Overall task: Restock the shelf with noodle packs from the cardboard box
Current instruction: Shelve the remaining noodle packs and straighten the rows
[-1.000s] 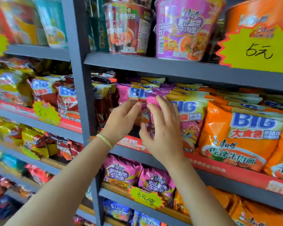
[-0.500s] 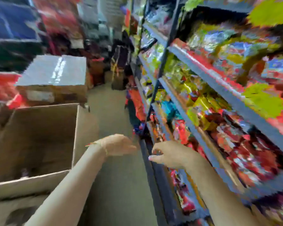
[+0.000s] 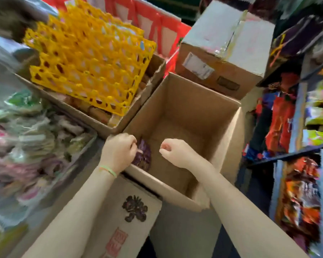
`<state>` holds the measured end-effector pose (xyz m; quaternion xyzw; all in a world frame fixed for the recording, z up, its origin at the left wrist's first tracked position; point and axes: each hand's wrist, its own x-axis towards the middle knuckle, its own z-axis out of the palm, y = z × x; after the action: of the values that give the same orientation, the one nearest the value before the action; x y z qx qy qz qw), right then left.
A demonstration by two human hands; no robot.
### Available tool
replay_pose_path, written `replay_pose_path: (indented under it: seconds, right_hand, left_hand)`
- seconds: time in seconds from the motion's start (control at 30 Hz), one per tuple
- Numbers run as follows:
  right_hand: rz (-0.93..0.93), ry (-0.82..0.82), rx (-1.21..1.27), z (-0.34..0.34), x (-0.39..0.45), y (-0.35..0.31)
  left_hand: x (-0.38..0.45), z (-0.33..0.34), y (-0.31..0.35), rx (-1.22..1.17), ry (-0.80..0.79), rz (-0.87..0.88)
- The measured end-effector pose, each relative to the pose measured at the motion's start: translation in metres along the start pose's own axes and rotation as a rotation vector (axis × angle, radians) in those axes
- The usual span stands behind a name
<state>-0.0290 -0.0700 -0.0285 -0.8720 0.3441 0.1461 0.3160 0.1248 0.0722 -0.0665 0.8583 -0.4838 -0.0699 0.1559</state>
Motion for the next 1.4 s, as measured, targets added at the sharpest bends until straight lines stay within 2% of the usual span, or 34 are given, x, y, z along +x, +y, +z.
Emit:
replay_pose_path:
  seconds: [0.17, 0.27, 0.33, 0.4, 0.53, 0.67, 0.73, 0.87, 1.0, 1.07, 1.13, 1.23, 1.33, 1.4]
  right_hand:
    - [-0.023, -0.255, -0.127, 0.063, 0.082, -0.013]
    - [-0.025, -0.503, -0.274, 0.108, 0.117, -0.011]
    - [0.024, -0.565, -0.326, 0.127, 0.13, -0.004]
    - [0.052, -0.556, -0.344, 0.132, 0.135, 0.0]
    - [0.196, -0.384, -0.227, 0.132, 0.141, 0.005]
    - [0.444, -0.18, 0.104, 0.137, 0.141, 0.016]
    - [0.505, -0.081, 0.18, 0.136, 0.139, 0.024]
    - [0.504, 0.019, 0.187, 0.127, 0.129, 0.037]
    - [0.449, 0.138, 0.333, 0.09, 0.102, 0.042]
    - [0.35, 0.215, 0.425, 0.063, 0.078, 0.043]
    - [0.206, 0.308, 0.511, 0.031, 0.048, 0.041]
    - [0.071, 0.457, 0.64, -0.017, -0.001, 0.035]
    - [-0.003, 0.641, 0.743, -0.061, -0.051, 0.038]
    - [0.003, 0.722, 0.847, -0.086, -0.088, 0.043]
  left_hand:
    - [-0.013, 0.025, -0.01, -0.126, 0.217, 0.019]
    - [-0.01, 0.034, -0.016, -0.17, 0.322, 0.034]
    - [-0.009, 0.035, -0.017, -0.172, 0.355, 0.051]
    - [-0.008, 0.036, -0.018, -0.172, 0.379, 0.063]
    - [-0.001, 0.038, -0.015, -0.17, 0.4, 0.063]
    - [0.001, 0.039, -0.014, -0.167, 0.418, 0.058]
    - [0.001, 0.04, -0.013, -0.156, 0.414, 0.058]
    - [0.001, 0.039, -0.012, -0.146, 0.4, 0.076]
    - [0.002, 0.034, -0.01, -0.12, 0.358, 0.062]
    - [0.004, 0.031, -0.003, -0.086, 0.303, 0.033]
    - [0.006, 0.023, 0.014, -0.055, 0.155, -0.028]
    - [0.01, 0.008, 0.057, -0.193, -0.144, -0.145]
    - [0.016, -0.011, 0.107, -0.541, -0.068, -0.162]
    - [0.026, -0.021, 0.132, -0.867, -0.129, -0.276]
